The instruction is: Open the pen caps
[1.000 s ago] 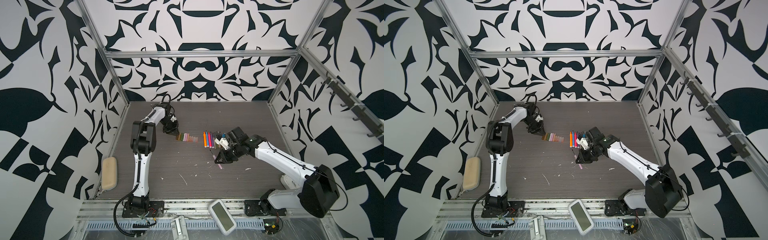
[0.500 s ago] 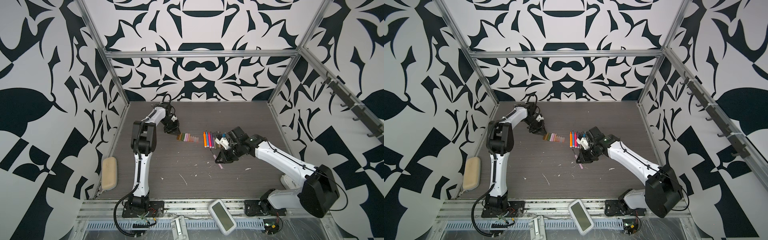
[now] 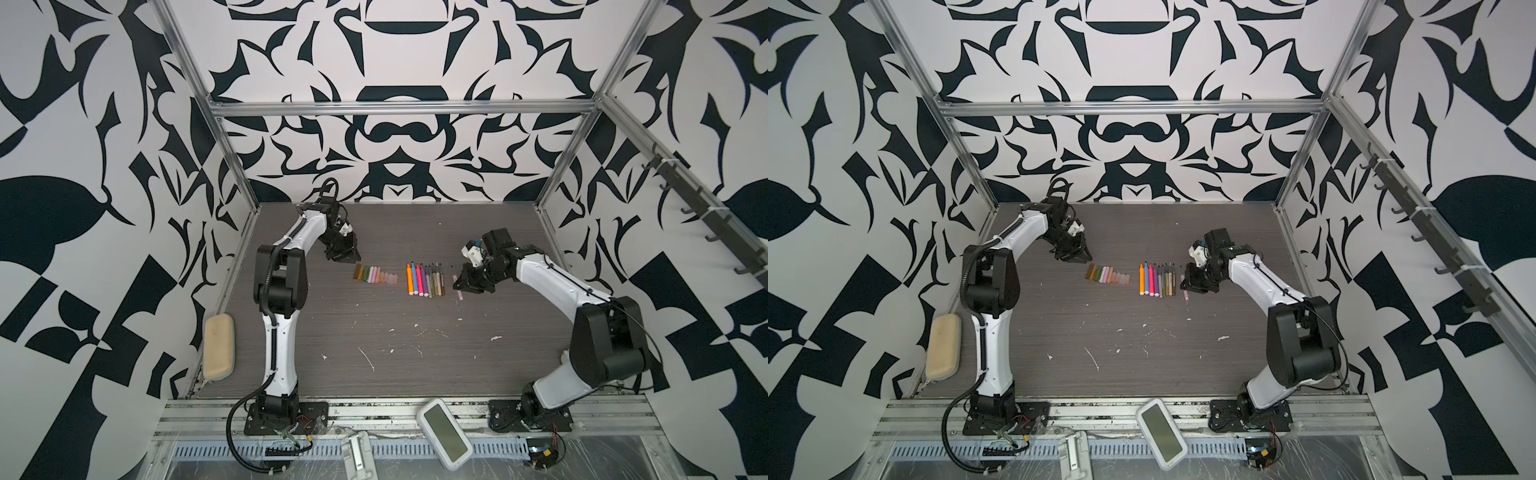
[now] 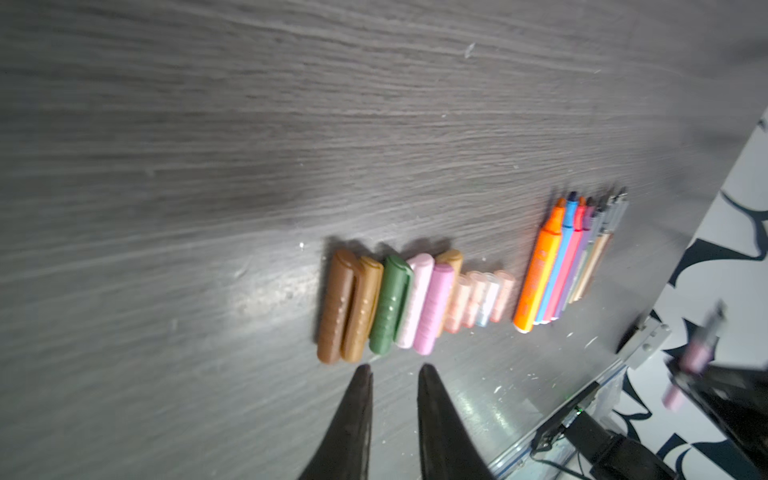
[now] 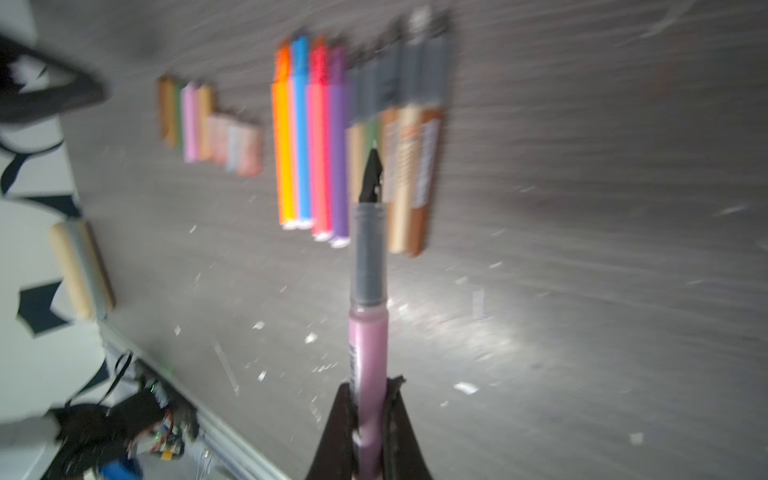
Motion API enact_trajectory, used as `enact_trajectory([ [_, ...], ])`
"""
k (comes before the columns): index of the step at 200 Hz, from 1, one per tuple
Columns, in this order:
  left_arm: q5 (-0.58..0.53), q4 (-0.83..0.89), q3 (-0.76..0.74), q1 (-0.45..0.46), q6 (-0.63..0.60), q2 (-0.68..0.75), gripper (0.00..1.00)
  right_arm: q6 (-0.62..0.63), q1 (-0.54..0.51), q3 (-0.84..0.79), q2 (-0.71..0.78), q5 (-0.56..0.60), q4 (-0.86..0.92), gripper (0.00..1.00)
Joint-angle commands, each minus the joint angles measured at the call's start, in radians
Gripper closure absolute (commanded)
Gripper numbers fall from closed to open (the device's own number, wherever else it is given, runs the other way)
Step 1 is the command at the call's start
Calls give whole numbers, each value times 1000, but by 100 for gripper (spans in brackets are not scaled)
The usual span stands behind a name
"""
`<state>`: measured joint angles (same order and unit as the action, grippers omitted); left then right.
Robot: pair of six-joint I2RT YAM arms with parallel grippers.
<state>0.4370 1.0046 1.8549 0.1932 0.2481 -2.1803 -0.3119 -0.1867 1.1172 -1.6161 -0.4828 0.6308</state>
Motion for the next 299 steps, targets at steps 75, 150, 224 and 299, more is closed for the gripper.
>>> enact_trajectory([
  [75,110,-515,-503,-69,312,535,77,-13,29,112,-261,31,-147,100],
  [150,87,-579,-638,-110,313,742,74,-50,27,101,-309,15,-192,95],
  [224,76,-558,-701,-135,318,804,74,-76,28,84,-350,-51,-248,88],
  [299,87,-553,-682,-143,325,776,74,-77,28,46,-340,-78,-281,69],
])
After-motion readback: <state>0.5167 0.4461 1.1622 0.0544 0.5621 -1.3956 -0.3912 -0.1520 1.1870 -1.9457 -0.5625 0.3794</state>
